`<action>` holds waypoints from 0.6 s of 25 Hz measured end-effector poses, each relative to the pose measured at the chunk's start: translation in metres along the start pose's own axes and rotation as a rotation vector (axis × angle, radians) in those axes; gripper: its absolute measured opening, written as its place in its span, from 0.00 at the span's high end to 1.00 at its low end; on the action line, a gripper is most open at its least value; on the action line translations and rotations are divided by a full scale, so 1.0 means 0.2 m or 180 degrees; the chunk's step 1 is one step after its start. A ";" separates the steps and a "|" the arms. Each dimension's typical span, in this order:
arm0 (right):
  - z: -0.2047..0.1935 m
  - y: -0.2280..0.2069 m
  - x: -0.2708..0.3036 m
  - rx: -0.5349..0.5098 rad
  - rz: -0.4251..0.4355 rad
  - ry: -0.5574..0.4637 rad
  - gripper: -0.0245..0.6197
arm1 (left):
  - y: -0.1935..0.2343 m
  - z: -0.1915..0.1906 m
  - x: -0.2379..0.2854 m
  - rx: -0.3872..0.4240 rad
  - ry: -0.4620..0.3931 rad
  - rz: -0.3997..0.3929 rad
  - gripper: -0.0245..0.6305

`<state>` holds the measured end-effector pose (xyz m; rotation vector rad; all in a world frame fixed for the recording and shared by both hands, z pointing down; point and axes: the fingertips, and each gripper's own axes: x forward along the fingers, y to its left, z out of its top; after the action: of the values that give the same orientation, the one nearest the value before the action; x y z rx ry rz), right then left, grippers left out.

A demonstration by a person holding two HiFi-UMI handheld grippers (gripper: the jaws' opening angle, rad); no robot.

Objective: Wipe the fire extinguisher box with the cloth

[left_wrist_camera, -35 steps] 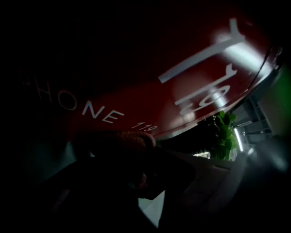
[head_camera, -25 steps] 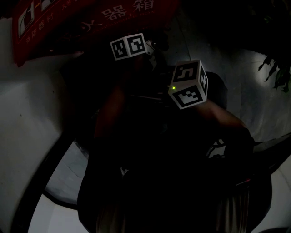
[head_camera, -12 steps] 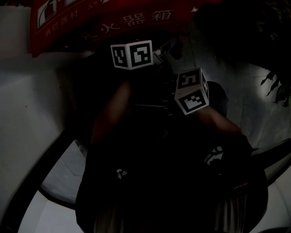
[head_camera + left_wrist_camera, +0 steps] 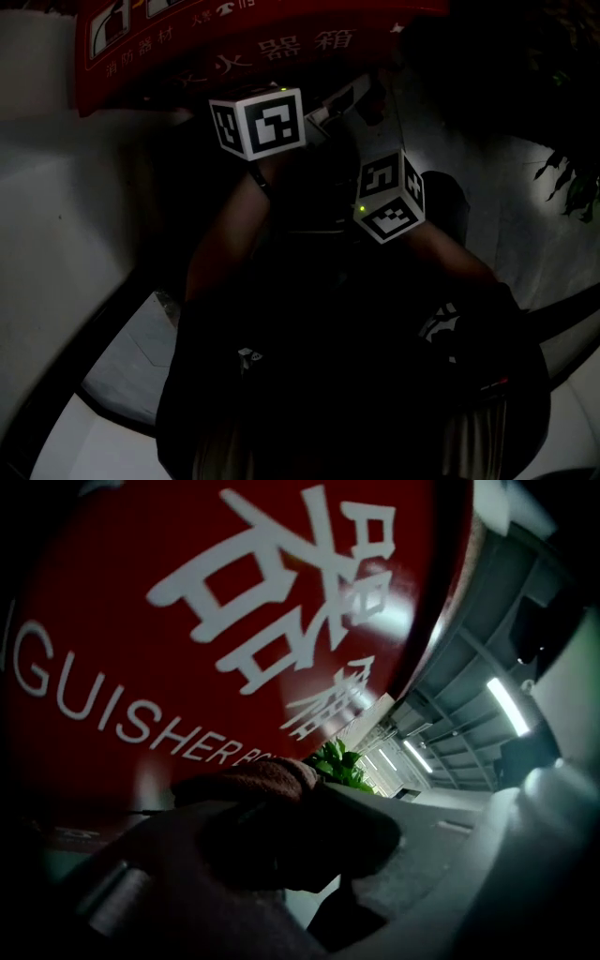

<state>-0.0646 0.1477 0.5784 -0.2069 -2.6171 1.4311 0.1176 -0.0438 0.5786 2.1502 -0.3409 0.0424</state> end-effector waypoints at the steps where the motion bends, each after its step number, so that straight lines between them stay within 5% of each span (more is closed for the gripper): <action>1: 0.00 -0.01 0.00 0.0008 -0.0041 -0.0015 0.96 | -0.03 0.02 -0.01 0.0010 -0.0034 -0.0034 0.81; 15: 0.03 -0.12 -0.02 0.0161 -0.0210 -0.0100 0.96 | -0.40 0.27 -0.08 0.0181 -0.0508 -0.0462 0.81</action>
<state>-0.0632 0.1292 0.5951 -0.0917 -2.5831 1.4884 0.1168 -0.0426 0.4806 2.2349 -0.2771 -0.2054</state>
